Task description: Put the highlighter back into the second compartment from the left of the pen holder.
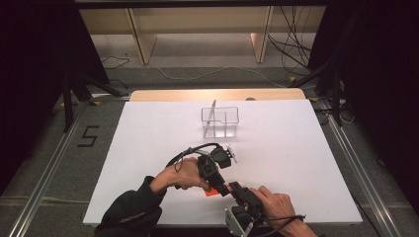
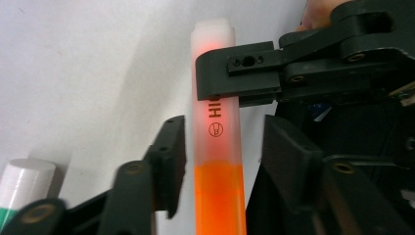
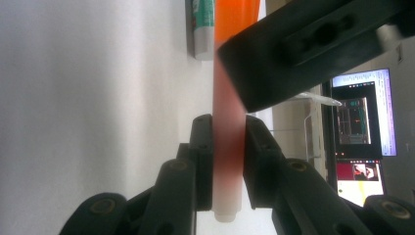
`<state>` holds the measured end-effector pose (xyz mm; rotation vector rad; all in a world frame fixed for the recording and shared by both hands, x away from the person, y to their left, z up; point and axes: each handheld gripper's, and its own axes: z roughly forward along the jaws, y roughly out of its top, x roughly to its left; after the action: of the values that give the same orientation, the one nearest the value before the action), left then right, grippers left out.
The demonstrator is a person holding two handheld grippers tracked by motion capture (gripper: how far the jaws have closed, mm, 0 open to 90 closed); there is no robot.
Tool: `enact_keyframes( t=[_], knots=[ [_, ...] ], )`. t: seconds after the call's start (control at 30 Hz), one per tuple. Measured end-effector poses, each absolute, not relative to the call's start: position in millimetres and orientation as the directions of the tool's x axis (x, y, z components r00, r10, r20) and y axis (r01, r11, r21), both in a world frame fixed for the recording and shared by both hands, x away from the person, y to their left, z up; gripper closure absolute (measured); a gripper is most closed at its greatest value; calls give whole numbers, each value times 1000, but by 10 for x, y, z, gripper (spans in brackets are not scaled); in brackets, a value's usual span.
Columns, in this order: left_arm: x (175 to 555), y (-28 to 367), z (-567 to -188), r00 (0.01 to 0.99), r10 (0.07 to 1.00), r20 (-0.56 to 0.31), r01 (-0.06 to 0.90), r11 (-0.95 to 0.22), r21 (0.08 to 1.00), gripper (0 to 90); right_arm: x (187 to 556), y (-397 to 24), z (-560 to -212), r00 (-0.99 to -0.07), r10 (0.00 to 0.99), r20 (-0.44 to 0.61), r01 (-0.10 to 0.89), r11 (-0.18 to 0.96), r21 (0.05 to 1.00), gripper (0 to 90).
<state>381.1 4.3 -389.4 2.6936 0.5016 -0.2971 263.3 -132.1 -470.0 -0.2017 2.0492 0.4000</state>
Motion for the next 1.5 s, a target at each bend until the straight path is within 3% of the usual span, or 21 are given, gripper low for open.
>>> enact_keyframes(
  t=[0.23, 0.37, 0.8, 1.13, 1.5],
  knots=[
    [3775, 152, -3791, 908, 328, -262, 413, -807, 422, 330, 2664, -1365, -4686, -495, 42, -868, -297, 930, 215, 771],
    [3761, 239, -3734, 908, 344, -241, 419, -777, 469, 287, 2694, -1411, -4673, -509, 88, -856, -270, 928, 256, 770],
    [3734, 644, -3742, 872, 450, -194, 464, -630, 623, 220, 2800, -1532, -4641, -536, 180, -825, -215, 915, 340, 770],
    [3645, 971, -3910, 835, 538, -118, 448, -538, 713, 182, 2911, -1636, -4570, -604, 292, -742, -142, 876, 460, 770],
    [3512, 1177, -4107, 780, 618, -103, 431, -409, 804, 168, 3055, -1742, -4467, -674, 447, -588, -44, 770, 636, 770]
  ],
)
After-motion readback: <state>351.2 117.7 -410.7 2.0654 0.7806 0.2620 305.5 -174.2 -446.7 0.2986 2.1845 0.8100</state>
